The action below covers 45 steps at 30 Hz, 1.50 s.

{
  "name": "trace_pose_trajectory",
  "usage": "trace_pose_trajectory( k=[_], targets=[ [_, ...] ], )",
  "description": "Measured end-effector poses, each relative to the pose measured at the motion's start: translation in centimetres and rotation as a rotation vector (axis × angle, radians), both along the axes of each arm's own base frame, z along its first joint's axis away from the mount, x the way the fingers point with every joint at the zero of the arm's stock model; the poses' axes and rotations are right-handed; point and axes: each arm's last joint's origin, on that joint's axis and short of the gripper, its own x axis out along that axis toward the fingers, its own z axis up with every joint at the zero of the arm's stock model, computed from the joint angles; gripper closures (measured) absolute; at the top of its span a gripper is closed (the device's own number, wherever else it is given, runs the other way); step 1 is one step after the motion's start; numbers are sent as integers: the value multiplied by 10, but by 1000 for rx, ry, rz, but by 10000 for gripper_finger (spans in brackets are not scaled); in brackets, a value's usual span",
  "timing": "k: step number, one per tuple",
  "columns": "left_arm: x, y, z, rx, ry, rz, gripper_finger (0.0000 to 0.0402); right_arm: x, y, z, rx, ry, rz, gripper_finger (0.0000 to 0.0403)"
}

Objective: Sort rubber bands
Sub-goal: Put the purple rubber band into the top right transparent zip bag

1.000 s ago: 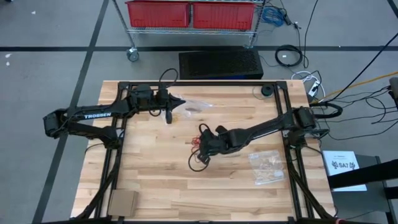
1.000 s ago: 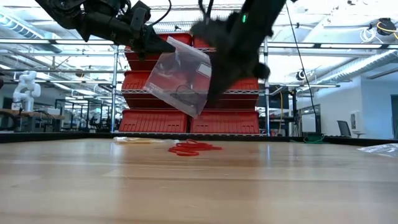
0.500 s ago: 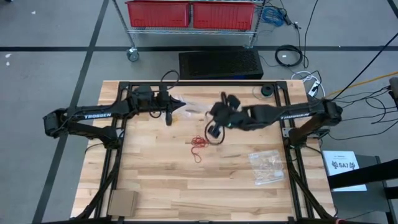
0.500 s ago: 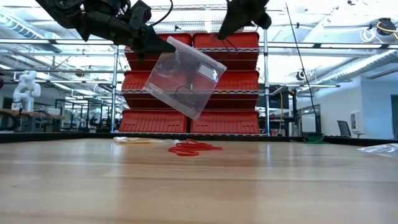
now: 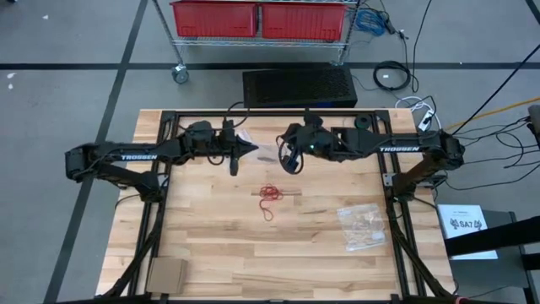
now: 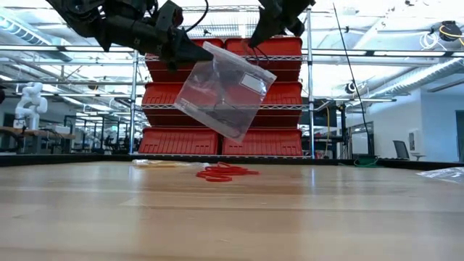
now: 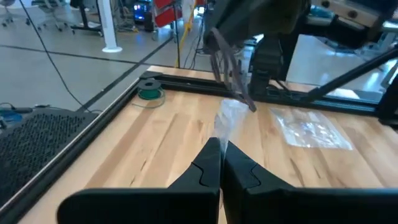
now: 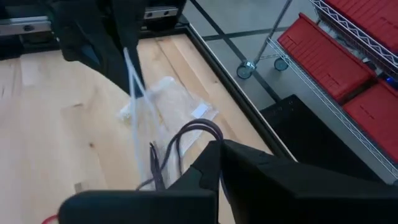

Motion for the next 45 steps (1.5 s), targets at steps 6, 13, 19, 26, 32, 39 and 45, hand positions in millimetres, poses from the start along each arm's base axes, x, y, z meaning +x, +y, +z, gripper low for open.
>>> trace_pose_trajectory(
  k=[6, 13, 19, 26, 32, 39, 45],
  targets=[
    [1, 3, -1, 3, -5, 51, 401, 4, 0, 1, 13, -31, 24, 403],
    [1, 3, 0, 4, -10, 52, 401, 16, -1, -12, 53, -14, 71, 403],
    [2, 3, 1, 6, -17, 51, 401, 23, -2, -16, 88, -40, 110, 403],
    [2, 2, 2, 10, -28, 45, 401, 25, -13, -21, 139, -45, 110, 403],
    [2, 2, 2, 10, -31, 39, 401, 34, -25, -39, 215, -11, 138, 401],
    [2, 1, 2, 7, -31, 23, 401, 39, -31, -41, 228, -47, 154, 363],
    [3, -3, 2, 4, -33, -17, 401, 36, -42, -42, 341, -68, 144, 316]
  ],
)
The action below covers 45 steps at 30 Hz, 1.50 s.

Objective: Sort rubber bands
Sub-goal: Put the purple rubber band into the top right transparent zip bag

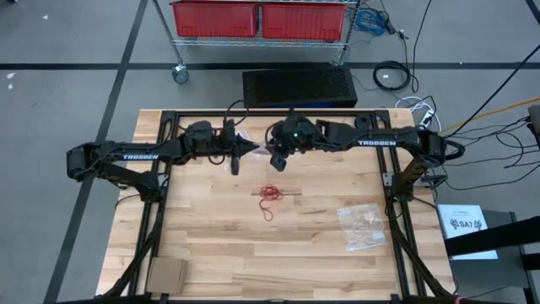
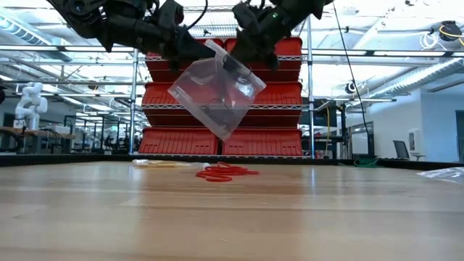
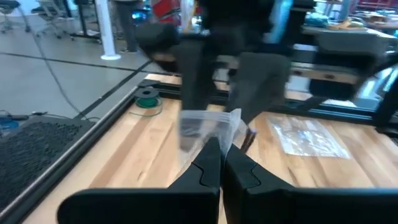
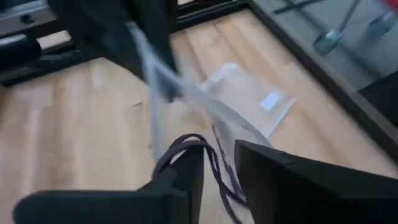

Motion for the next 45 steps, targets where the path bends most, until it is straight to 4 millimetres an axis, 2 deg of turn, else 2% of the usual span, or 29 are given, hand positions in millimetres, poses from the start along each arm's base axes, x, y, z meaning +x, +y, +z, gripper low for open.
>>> trace_pose_trajectory(
  k=[5, 15, 23, 27, 32, 45],
  targets=[
    [2, -5, 0, -1, 1, -27, 401, -4, -8, -4, 78, 28, -4, 303],
    [5, -18, 0, -4, 4, -79, 401, -31, -2, 31, 70, -28, -5, 285],
    [7, -25, 0, -26, -4, -103, 401, -33, 1, 33, 67, -17, 35, 286],
    [7, -26, 0, -27, -4, -106, 401, -31, 6, 35, 9, -30, 79, 314],
    [7, -26, 0, -27, -3, -103, 401, -29, 13, 38, -66, -42, 128, 390],
    [7, -26, 0, -27, -3, -101, 401, -44, 41, 67, -349, -71, 19, 402]
  ],
)
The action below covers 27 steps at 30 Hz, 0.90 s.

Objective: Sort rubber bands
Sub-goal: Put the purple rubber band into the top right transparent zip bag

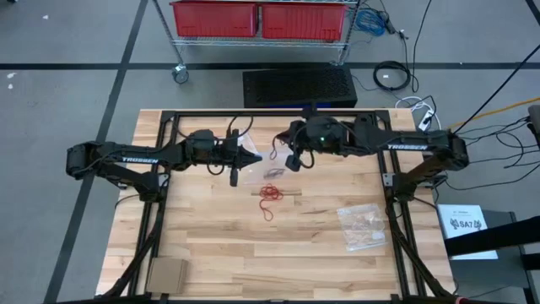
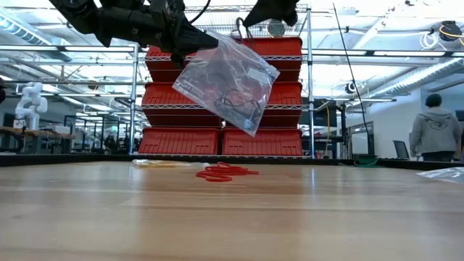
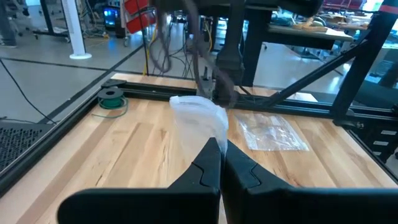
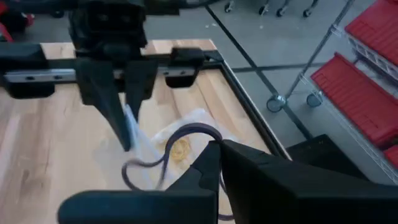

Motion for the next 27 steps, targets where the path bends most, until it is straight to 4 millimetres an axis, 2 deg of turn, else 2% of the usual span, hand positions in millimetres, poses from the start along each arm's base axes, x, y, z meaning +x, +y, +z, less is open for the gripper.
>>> trace_pose_trajectory(
  k=[6, 13, 19, 27],
  targets=[
    [0, 0, 0, -1, 0, 0, 401, -1, 6, 2, -70, 16, -37, 403],
    [0, 0, 0, -1, 1, 1, 401, -4, 5, 14, -90, 1, -57, 403],
    [0, 0, 0, 0, -1, 1, 401, -5, 6, 11, -61, 26, -62, 403],
    [0, 1, 1, 4, -10, 18, 401, -5, 17, 10, -50, 34, -55, 403]
  ],
)
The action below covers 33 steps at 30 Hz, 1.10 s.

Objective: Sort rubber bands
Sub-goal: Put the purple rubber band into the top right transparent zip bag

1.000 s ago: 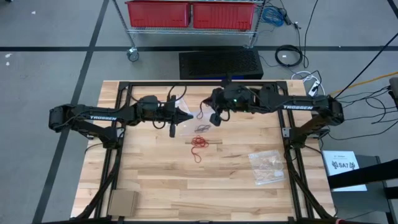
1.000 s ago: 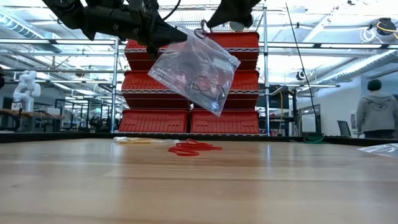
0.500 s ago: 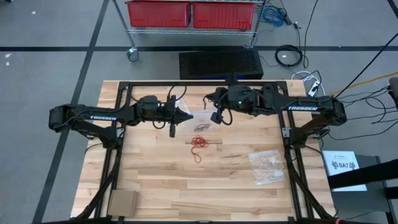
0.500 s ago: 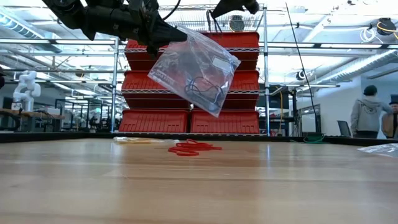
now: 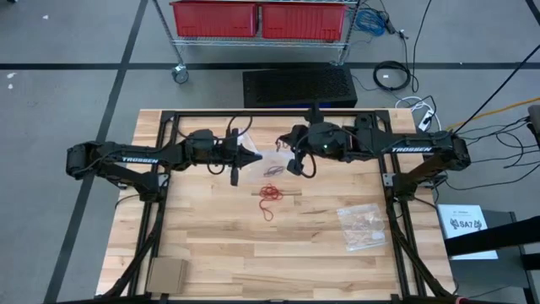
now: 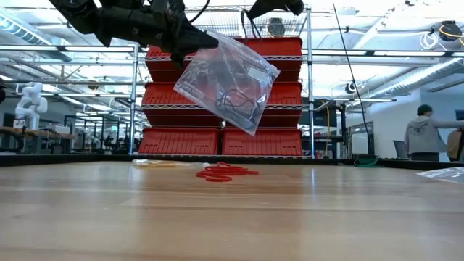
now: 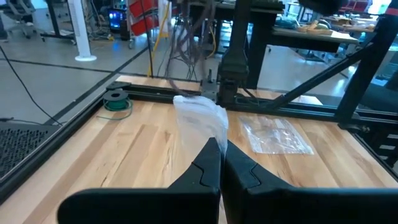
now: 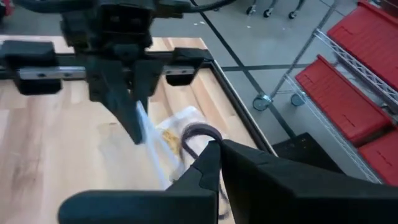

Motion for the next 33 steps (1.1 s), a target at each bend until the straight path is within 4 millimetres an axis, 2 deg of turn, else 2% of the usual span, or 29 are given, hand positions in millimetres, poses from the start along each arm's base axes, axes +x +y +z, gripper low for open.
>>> trace_pose_trajectory(
  k=[14, 33],
  targets=[
    [0, 0, 1, 1, -6, -1, 401, -1, 0, -2, 8, 8, -54, 403],
    [0, 0, 1, 3, -14, -2, 401, 20, 5, -29, 126, 89, 48, 403]
  ],
)
